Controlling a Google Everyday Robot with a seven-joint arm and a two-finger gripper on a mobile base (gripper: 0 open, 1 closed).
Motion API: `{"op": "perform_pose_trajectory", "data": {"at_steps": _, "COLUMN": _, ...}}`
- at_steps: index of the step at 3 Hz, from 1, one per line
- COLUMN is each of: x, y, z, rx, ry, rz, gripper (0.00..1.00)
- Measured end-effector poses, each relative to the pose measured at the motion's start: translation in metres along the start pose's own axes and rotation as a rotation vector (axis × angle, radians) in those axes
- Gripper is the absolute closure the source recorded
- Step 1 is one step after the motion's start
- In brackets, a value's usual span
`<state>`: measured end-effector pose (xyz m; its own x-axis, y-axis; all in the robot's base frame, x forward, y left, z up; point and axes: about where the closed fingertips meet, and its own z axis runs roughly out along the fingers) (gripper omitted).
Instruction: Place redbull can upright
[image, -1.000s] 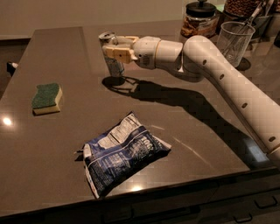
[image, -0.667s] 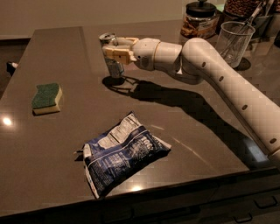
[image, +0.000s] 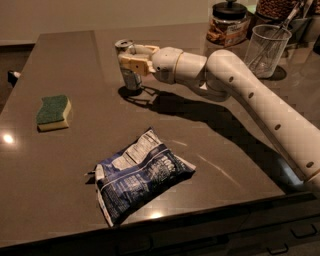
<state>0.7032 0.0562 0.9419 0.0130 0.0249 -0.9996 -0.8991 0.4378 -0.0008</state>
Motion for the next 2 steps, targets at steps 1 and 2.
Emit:
{"op": "perform_pose_trajectory", "data": {"at_steps": 1, "x": 0.0041, "y": -0.0025, "z": 0.0005, "rx": 0.005, "ry": -0.014, "rz": -0.006, "gripper": 0.64}}
{"op": "perform_pose_trajectory", "data": {"at_steps": 2, "x": 0.0078, "y": -0.0041, "z": 0.0011, "rx": 0.005, "ry": -0.008, "rz": -0.017, "gripper": 0.41}}
